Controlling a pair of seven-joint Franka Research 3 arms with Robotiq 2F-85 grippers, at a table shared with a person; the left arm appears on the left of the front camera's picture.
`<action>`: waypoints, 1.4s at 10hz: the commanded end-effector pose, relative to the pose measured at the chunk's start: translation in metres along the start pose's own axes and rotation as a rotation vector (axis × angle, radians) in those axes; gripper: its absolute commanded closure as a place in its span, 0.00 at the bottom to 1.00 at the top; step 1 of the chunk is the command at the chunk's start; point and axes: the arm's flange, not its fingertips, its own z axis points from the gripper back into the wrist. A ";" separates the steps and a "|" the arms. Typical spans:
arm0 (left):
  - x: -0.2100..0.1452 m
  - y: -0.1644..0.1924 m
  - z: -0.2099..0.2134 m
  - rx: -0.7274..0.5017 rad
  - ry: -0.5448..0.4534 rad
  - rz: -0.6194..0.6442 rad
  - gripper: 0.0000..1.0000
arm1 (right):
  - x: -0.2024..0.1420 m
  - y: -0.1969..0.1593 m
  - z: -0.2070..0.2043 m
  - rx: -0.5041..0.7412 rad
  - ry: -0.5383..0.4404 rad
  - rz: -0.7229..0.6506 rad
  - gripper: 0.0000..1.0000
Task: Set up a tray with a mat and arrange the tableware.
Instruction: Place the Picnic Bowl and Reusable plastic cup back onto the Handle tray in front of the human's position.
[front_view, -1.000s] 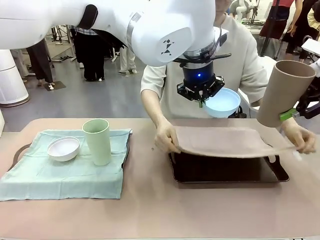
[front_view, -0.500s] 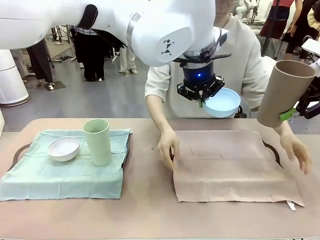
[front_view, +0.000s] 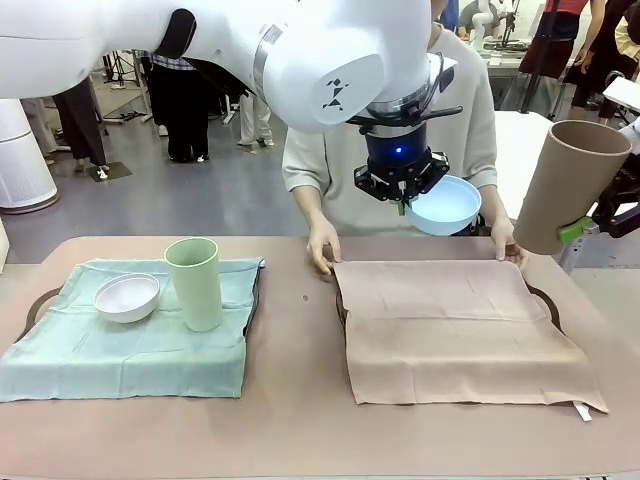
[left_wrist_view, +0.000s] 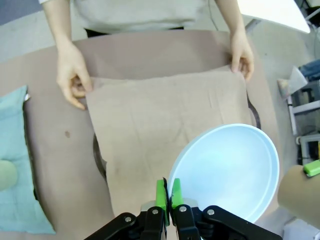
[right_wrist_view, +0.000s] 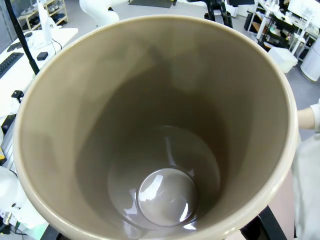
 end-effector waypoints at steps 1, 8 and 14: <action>0.002 -0.001 0.002 0.000 -0.005 -0.012 1.00 | -0.001 -0.001 -0.001 -0.002 -0.004 0.013 1.00; 0.002 -0.001 0.002 0.000 -0.005 -0.012 1.00 | -0.001 -0.001 -0.001 -0.002 -0.004 0.013 1.00; 0.005 0.009 -0.018 -0.008 0.035 0.008 0.96 | -0.028 -0.022 -0.013 0.066 -0.002 0.069 0.20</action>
